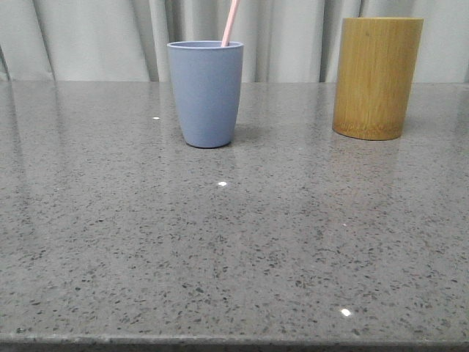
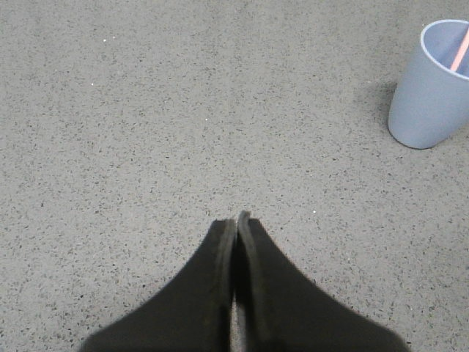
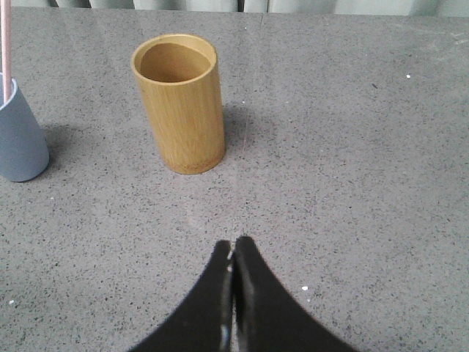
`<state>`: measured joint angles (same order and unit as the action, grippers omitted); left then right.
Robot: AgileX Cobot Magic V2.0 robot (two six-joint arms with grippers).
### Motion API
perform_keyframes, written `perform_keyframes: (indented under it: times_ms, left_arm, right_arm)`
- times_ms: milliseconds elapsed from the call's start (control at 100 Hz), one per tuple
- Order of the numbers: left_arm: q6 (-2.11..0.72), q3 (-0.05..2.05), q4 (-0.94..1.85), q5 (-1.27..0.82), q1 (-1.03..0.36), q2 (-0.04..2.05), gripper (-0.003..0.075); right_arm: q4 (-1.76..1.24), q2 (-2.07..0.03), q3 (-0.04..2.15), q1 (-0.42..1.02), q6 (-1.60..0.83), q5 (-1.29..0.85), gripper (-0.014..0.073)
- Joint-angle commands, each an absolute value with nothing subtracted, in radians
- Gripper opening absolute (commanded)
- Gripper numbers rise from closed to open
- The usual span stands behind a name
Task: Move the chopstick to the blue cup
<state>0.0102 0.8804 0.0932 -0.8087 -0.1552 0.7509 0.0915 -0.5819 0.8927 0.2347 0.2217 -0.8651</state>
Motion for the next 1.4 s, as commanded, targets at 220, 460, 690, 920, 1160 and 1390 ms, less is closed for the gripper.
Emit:
perform_keyframes:
  times_ms: [220,460,690,920,1160,1390]
  left_arm:
    - [0.022,0.906,0.098,-0.737,-0.153,0.754,-0.0019]
    - [0.022,0.82,0.049,-0.659,-0.153,0.681,-0.0019]
    - [0.022,0.536,0.028,-0.348,-0.153,0.447,-0.0019]
    - [0.022,0.194,0.026,-0.024,-0.153,0.179,-0.0019]
    - [0.022,0.037,0.023,-0.011,-0.14,-0.013,-0.0019]
    - [0.022,-0.01,0.016,-0.008,-0.075,-0.04,-0.0019]
  right_arm:
    - [0.112,-0.583,0.918,0.229,0.21,-0.802,-0.0068]
    - [0.112,-0.583,0.918,0.229,0.21,-0.802,-0.0068]
    - [0.112,-0.583,0.918,0.229,0.21,-0.802,-0.0068]
    - [0.112,-0.583,0.918,0.229,0.21,-0.802,-0.0068]
    - [0.112,-0.583,0.918,0.229,0.21,-0.802,-0.0068]
    - [0.112,-0.583,0.918,0.229,0.21,-0.802,-0.0068]
